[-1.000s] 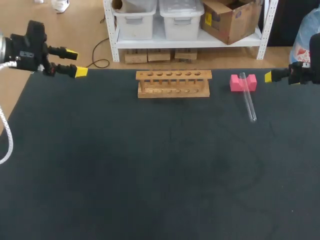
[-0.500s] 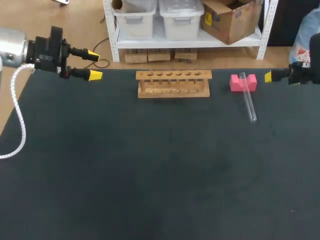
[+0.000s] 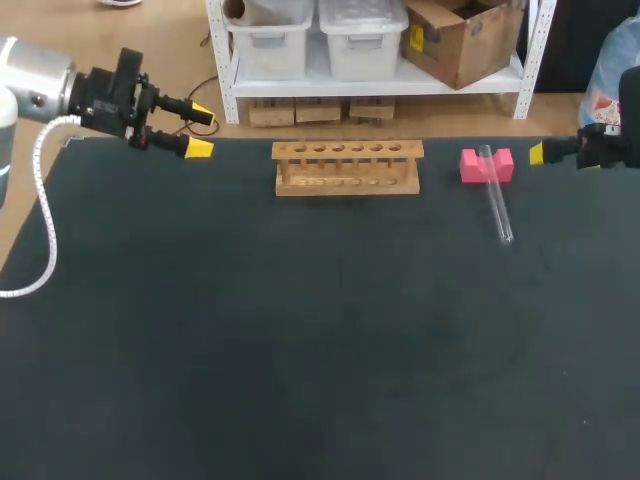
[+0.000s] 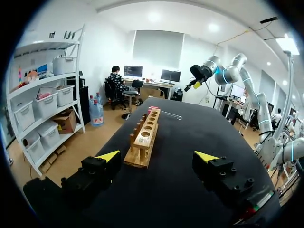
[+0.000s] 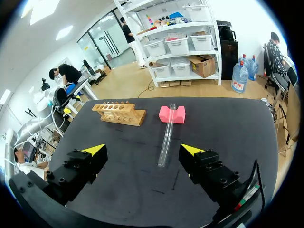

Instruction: Grasp the test tube, adjust it, and insert it.

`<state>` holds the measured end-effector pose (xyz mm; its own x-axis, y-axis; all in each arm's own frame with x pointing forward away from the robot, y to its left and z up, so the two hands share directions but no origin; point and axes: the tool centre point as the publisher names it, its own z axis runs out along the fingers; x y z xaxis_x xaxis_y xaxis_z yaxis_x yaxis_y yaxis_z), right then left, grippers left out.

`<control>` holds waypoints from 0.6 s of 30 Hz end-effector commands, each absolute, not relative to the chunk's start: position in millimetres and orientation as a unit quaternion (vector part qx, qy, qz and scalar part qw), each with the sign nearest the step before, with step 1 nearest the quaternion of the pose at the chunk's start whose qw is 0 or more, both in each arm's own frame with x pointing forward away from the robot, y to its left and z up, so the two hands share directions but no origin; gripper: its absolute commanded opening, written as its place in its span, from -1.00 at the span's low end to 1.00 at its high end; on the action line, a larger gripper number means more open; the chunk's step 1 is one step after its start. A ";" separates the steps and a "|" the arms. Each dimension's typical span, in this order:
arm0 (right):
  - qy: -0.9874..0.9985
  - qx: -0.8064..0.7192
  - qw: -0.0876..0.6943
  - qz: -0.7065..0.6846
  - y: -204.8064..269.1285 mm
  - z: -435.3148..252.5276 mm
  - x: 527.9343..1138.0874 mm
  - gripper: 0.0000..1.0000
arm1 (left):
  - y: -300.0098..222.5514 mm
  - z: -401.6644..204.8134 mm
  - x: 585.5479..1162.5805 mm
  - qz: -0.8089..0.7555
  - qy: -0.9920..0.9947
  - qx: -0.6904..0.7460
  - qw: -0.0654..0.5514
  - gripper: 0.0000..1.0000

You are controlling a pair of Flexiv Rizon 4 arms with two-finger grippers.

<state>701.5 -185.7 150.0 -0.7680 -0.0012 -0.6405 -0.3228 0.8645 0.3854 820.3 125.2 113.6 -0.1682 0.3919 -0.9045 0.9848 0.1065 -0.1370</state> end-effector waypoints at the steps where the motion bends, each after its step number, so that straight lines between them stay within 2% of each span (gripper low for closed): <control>1: 0.908 -0.089 0.329 0.244 -185.6 150.4 700.8 1.00 | 125.0 113.3 821.9 -0.407 0.647 0.533 0.363 1.00; 11: 0.908 -0.089 0.329 0.244 -185.6 150.4 700.8 1.00 | 125.0 113.3 821.9 -0.407 0.647 0.533 0.363 1.00; 18: 0.932 -0.087 0.328 0.127 -186.9 157.2 708.5 1.00 | 125.0 113.3 821.9 -0.407 0.647 0.533 0.363 1.00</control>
<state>710.3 -196.4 149.9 -0.7615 -0.0751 -0.6437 -0.3548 0.8795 0.3171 822.5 124.9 113.9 -0.1695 0.3940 -0.9034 0.9850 0.0987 -0.1417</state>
